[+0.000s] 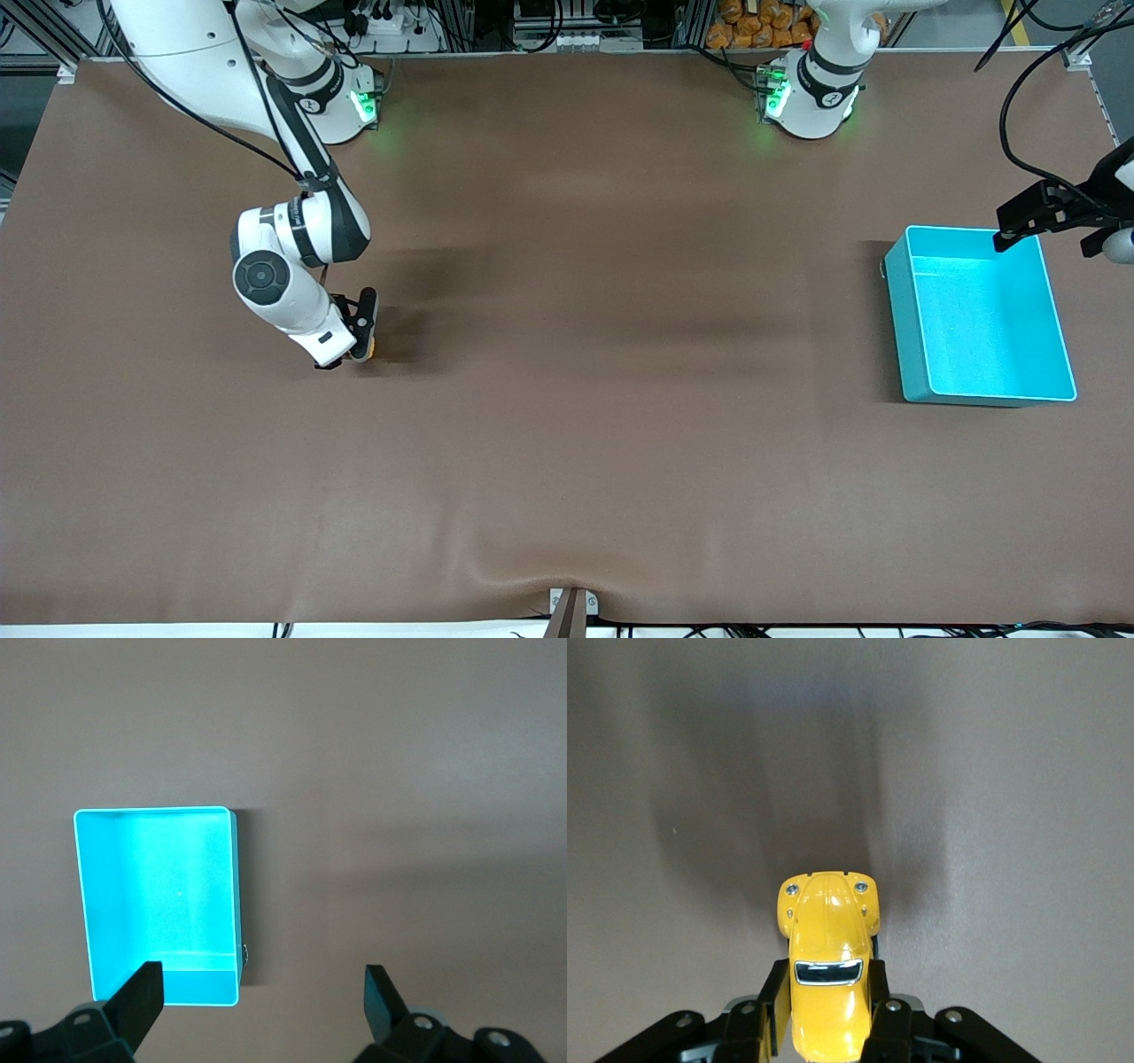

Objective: Wind and store yellow beetle car
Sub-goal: 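Drag the held car backward along the table with the right gripper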

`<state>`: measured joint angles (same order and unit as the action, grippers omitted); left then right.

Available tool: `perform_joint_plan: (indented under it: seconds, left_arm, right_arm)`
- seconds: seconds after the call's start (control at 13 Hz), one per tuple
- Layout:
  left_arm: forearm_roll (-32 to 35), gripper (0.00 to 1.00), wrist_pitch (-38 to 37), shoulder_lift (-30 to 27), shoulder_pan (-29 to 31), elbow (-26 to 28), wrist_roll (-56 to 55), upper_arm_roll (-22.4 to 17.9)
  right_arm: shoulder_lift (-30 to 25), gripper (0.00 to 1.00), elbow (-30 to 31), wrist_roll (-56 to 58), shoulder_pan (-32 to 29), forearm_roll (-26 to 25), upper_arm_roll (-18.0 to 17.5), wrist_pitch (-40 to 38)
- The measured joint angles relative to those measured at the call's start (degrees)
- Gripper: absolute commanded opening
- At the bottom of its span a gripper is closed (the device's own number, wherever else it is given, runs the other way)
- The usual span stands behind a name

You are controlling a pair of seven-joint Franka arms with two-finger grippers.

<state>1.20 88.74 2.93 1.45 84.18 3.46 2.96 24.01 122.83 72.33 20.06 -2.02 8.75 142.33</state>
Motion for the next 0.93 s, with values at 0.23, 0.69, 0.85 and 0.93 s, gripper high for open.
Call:
perform_joint_plan:
  seconds: [0.23, 0.69, 0.85, 0.93]
  left_arm:
    - [0.0, 1.00, 0.0, 0.0, -0.1, 0.0, -0.1, 0.0]
    - [0.0, 1.00, 0.0, 0.0, -0.1, 0.0, -0.1, 0.0]
    - [0.0, 1.00, 0.0, 0.0, -0.1, 0.0, -0.1, 0.0]
    - [0.0, 1.00, 0.0, 0.0, -0.1, 0.0, -0.1, 0.0]
  right_arm:
    - [0.0, 0.31, 0.0, 1.3, -1.1, 0.0, 0.0, -0.3]
    - [0.0, 0.31, -0.1, 4.6, -3.5, 0.2, 0.0, -0.7]
    - [0.1, 0.31, -0.2, 5.5, -4.5, 0.3, 0.1, -0.8]
    - [0.1, 0.31, -0.2, 6.1, -5.1, 0.3, 0.1, -0.8]
